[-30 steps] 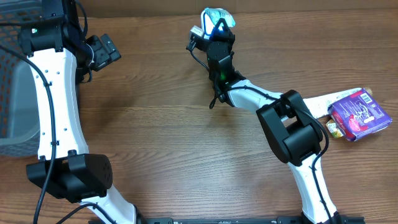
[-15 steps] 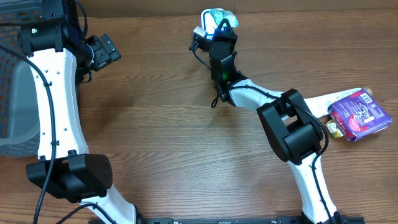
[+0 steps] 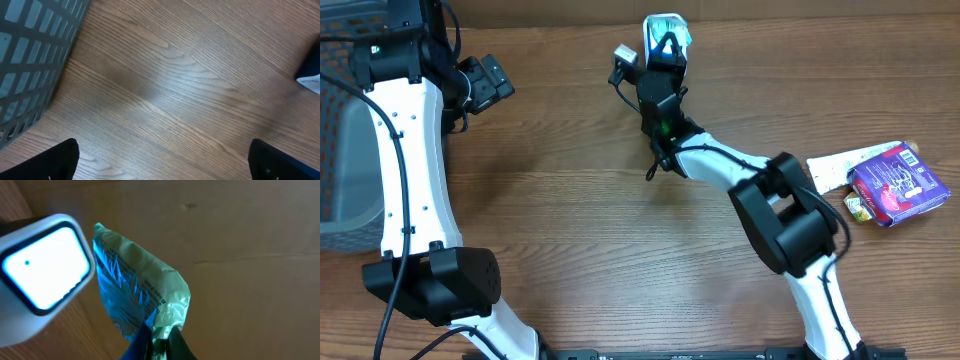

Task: Scan the item barcode
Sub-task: 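Carry the wipes pack right and drop it beside the other items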

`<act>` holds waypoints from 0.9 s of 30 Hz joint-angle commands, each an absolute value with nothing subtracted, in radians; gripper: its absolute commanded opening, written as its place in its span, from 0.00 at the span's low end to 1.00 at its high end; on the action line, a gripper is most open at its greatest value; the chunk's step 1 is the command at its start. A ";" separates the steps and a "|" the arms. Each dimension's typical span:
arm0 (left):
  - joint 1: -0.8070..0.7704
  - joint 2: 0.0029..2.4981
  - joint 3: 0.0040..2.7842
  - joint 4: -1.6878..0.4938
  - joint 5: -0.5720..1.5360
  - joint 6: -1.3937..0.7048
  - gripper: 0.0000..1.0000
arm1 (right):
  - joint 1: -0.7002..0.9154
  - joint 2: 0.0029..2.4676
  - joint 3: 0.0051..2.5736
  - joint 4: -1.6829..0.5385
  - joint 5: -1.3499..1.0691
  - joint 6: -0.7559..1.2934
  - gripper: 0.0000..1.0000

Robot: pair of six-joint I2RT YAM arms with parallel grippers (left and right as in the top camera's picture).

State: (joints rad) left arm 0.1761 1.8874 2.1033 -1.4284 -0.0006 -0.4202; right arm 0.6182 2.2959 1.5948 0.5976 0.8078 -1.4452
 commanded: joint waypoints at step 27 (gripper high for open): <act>0.169 1.891 2.109 -1.428 -0.003 -0.434 1.00 | 0.175 1.394 1.592 -1.225 0.369 0.496 0.04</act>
